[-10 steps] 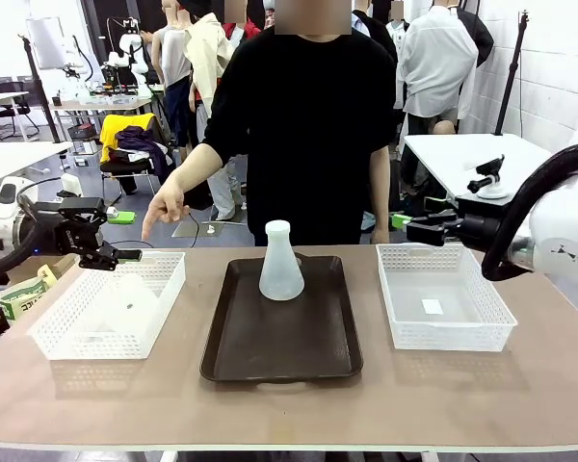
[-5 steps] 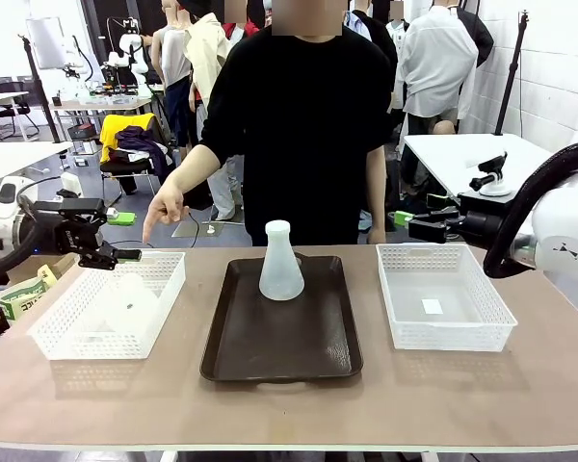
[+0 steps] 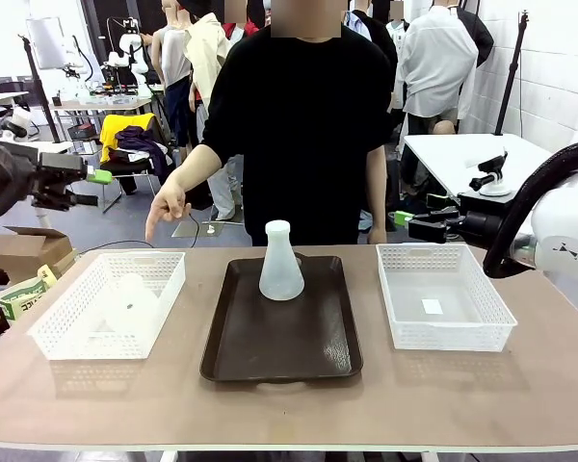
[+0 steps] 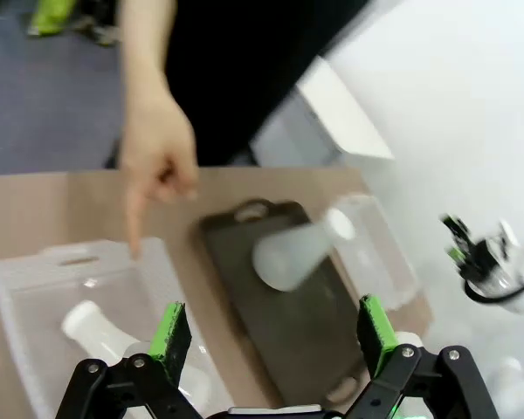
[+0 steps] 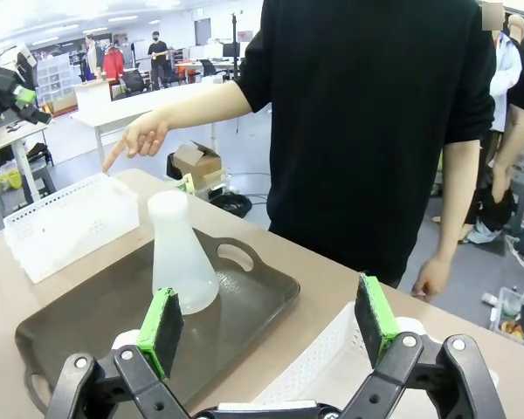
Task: Prepare the laboratory tools.
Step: Pick up the Big flask that the person points to.
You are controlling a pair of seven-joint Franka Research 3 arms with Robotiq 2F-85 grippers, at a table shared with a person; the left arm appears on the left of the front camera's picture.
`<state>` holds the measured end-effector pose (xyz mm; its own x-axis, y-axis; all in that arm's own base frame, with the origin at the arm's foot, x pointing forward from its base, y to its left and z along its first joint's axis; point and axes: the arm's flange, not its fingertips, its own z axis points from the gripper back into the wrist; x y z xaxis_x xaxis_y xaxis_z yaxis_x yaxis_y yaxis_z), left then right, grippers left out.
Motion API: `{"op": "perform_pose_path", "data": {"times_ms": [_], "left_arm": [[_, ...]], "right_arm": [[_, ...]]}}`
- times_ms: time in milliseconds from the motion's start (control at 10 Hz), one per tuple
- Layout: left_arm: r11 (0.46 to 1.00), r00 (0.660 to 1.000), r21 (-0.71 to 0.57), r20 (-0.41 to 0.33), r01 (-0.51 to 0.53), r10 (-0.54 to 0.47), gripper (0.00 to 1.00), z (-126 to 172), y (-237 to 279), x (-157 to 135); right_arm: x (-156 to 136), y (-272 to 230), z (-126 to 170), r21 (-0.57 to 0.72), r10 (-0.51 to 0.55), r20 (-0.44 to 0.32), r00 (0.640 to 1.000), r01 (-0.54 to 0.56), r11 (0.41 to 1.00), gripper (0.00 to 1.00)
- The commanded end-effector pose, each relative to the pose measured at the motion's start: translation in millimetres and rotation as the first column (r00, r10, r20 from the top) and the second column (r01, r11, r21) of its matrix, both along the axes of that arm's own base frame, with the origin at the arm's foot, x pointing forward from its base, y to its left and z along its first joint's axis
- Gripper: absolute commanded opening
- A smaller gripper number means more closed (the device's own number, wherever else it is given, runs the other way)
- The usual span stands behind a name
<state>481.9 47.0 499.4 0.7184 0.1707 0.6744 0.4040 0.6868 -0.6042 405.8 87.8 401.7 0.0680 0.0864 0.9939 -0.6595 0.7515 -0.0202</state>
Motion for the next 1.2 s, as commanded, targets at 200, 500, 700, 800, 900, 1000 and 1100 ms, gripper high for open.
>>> {"op": "perform_pose_path", "data": {"times_ms": [200, 500, 700, 800, 900, 1000, 1100], "left_arm": [[0.974, 0.939, 0.223, -0.326, -0.033, 0.107, 1.0, 6.5, -27.1, 32.0], [0.923, 0.85, 0.383, -0.495, 0.031, 0.177, 1.0, 10.0, -44.1, 39.7], [0.858, 0.763, 0.511, -0.578, 0.06, 0.29, 1.0, 2.7, -52.0, 45.4], [0.823, 0.718, 0.562, -0.606, 0.083, 0.342, 1.0, -4.5, -58.6, 50.8], [0.787, 0.691, 0.604, -0.62, 0.121, 0.37, 1.0, -14.6, -66.6, 58.7], [0.772, 0.673, 0.627, -0.616, 0.104, 0.41, 1.0, -24.7, -72.6, 66.3], [0.756, 0.657, 0.647, -0.615, 0.103, 0.437, 1.0, -35.3, -78.7, 71.9]], "right_arm": [[-3.3, -0.9, -0.3, -0.003, -0.004, -0.011, 1.0, 0.004, 1.0, 1.0], [-3.3, -0.9, -0.3, -0.003, -0.004, -0.011, 1.0, 0.004, 1.0, 1.0], [-3.3, -0.9, -0.3, -0.003, -0.004, -0.011, 1.0, 0.004, 1.0, 1.0], [-3.3, -0.9, -0.3, -0.003, -0.004, -0.011, 1.0, 0.004, 1.0, 1.0], [-3.3, -0.9, -0.3, -0.003, -0.004, -0.011, 1.0, 0.004, 1.0, 1.0], [-3.3, -0.9, -0.3, -0.003, -0.004, -0.011, 1.0, 0.004, 1.0, 1.0], [-3.3, -0.9, -0.3, -0.003, -0.004, -0.011, 1.0, 0.004, 1.0, 1.0]]}}
